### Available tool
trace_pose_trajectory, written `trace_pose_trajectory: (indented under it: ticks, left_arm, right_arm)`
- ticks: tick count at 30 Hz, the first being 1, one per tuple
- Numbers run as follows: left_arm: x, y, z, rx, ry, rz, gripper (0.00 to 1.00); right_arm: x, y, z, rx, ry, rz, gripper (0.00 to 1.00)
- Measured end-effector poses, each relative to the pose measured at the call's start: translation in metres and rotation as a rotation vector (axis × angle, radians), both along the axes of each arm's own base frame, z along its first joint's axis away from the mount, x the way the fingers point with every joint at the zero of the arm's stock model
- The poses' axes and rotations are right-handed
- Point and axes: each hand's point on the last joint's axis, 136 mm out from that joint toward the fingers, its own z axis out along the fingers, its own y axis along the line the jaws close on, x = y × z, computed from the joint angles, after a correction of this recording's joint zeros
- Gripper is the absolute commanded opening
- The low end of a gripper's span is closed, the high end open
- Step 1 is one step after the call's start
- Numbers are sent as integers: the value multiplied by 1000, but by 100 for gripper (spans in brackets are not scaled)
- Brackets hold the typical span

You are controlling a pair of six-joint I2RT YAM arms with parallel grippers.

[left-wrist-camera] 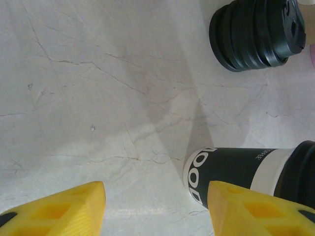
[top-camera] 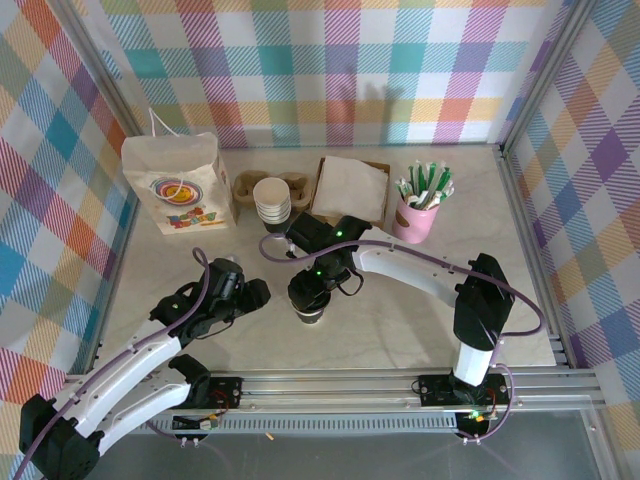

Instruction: Pack the takeout coffee

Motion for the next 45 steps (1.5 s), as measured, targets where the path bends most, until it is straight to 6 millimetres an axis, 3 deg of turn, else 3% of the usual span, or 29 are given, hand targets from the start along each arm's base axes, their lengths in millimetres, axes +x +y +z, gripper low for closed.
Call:
trace_pose_trajectory:
  ticks: [8,17,22,34,45]
  left_arm:
    - [-5,-1,-1,-21,4,-16,53]
    - [-15,-10,-18,-58,55,-52,25]
    - [-16,-21,-25,-105,85,-75,16]
    - [-15,-40,-32,-210,103,-101,10]
    - [-10,-46,-27,-239,87,-107,13]
  right_arm:
    - [-2,1,0,7,15,-10,79]
    - [-4,3,2,16,26,-10,79]
    - [-4,3,2,19,27,-9,78]
    - [-4,9,10,46,31,-7,78]
    - [-4,11,14,57,35,-5,78]
